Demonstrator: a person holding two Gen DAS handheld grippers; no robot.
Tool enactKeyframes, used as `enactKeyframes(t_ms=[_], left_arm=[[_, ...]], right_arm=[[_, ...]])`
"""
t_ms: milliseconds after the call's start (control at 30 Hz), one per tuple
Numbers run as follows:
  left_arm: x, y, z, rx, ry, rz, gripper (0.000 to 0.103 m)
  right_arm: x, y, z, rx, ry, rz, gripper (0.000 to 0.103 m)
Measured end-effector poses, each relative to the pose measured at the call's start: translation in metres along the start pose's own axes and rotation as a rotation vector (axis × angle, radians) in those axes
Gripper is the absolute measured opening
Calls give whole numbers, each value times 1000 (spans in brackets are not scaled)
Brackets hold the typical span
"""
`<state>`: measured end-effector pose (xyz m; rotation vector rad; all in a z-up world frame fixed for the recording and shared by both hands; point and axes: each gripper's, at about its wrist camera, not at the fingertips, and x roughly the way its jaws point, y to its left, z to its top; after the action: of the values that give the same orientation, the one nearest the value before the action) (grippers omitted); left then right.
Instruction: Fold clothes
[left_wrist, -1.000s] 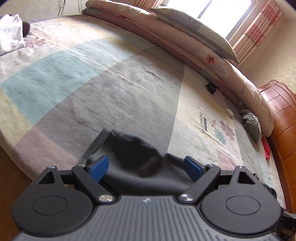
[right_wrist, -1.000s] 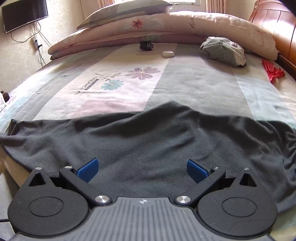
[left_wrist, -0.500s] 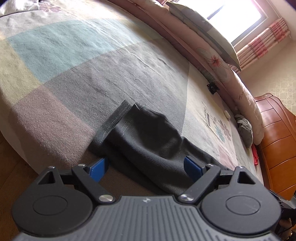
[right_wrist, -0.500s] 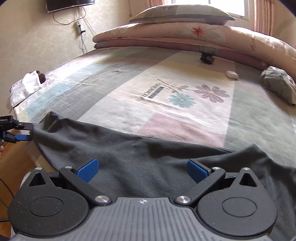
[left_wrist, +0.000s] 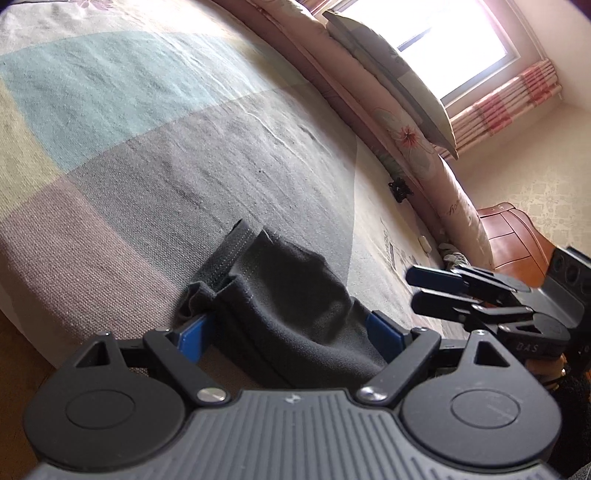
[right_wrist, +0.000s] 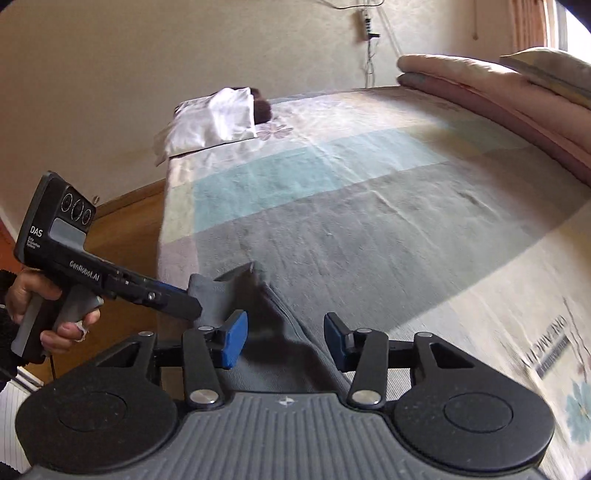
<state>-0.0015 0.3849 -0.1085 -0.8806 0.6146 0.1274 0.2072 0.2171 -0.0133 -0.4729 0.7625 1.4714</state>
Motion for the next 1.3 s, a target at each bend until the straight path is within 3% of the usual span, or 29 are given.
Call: enactKeyframes(t_ms=[133, 233, 333, 367, 500, 700, 867, 967, 1300], left_arm=[[-5, -4, -7, 35, 36, 10, 89], [-14, -5, -13, 43, 36, 19, 89], [-25, -5, -19, 37, 16, 43, 89], [-28, -5, -20, 38, 6, 55, 89], [-41, -3, -20, 26, -39, 73, 89], [-51, -1, -17, 16, -90, 68, 89], [-52, -4, -18, 29, -93, 78, 89], [-53, -2, -18, 24, -102, 91, 89], [-66, 4, -19, -3, -143, 117, 89]], right_arm=[[49, 9, 20, -37, 58, 47, 51], [80, 16, 24, -65, 113, 50, 44], [92, 21, 22, -90, 145, 32, 24], [93, 23, 21, -101, 144, 29, 12], [78, 32, 26, -168, 79, 28, 5], [62, 37, 34, -253, -57, 67, 7], [55, 42, 25, -251, -40, 25, 14], [52, 45, 20, -251, -30, 0, 24], [57, 60, 0, -260, 21, -20, 24]])
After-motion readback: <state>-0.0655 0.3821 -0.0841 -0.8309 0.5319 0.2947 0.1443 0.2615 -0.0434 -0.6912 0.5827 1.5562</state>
